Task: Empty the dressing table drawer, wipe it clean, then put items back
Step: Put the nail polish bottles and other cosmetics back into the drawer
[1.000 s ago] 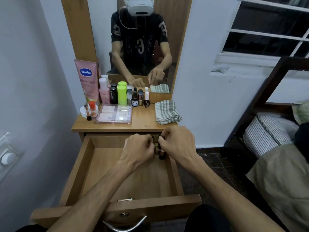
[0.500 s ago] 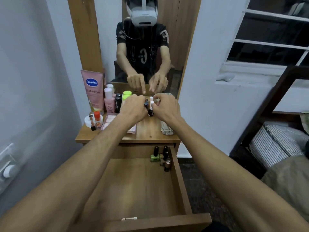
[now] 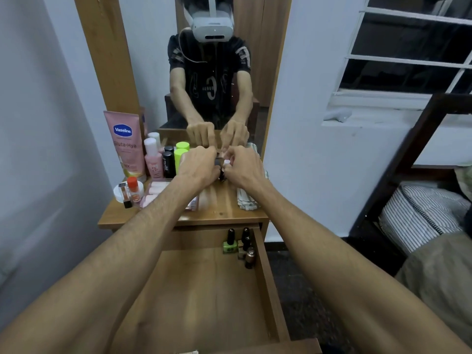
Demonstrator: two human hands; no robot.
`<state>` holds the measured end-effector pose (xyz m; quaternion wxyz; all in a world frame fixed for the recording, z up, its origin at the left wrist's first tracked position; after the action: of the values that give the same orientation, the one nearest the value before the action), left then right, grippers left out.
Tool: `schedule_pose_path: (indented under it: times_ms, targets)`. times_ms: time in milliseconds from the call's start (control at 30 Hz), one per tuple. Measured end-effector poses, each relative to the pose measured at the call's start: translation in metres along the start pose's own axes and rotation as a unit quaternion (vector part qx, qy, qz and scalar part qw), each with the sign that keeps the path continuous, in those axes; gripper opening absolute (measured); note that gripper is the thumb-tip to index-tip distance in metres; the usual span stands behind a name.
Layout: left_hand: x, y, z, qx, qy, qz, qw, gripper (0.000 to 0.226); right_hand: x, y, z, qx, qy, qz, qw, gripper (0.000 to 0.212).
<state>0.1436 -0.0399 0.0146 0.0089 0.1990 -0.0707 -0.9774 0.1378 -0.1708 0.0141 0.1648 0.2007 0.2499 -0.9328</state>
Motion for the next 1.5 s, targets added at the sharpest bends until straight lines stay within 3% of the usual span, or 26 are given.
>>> schedule_pose_path:
  times_ms: [233,433,600,733,933,1167,1500]
  targets:
    - [0.006,0.016,-0.005,0.005,0.010,-0.007,1.000,0.029,0.015,0.017,0.011,-0.025,0.039,-0.012,0.999,0.014]
    - [0.013,0.019,-0.002,0.023,0.067,-0.024,0.997,0.030,0.032,0.017,0.038,-0.062,0.090,-0.004,0.994,0.007]
    - [0.038,0.014,0.020,0.138,0.103,-0.017,0.985,0.031,0.064,0.010,0.059,-0.075,0.084,0.023,0.993,0.003]
    - [0.076,0.011,0.043,0.217,0.116,-0.046,0.968,0.023,0.097,0.002,0.073,-0.072,0.035,0.027,0.996,0.003]
    - [0.141,0.002,0.038,0.248,0.007,-0.065,0.967,0.017,0.143,-0.001,0.064,-0.043,-0.056,0.022,0.997,0.002]
    - [0.174,-0.006,-0.014,0.196,-0.126,0.037,0.972,0.028,0.163,-0.001,0.029,-0.003,-0.112,-0.014,0.994,0.006]
    - [0.166,0.007,-0.047,0.181,-0.165,0.048,0.968,0.025,0.165,0.010,0.005,0.043,-0.129,0.014,0.991,0.010]
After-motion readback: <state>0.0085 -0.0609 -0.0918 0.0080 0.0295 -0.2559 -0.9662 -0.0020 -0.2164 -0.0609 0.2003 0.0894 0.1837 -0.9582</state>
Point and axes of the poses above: each hand's wrist, its own x-axis away from the middle knuckle, its own z-axis out of the back of the hand, y = z × x, the point moved 1 cm from there along -x, towards the middle knuckle, and after that the axes turned 9 degrees about z, right-handed, at the moved point
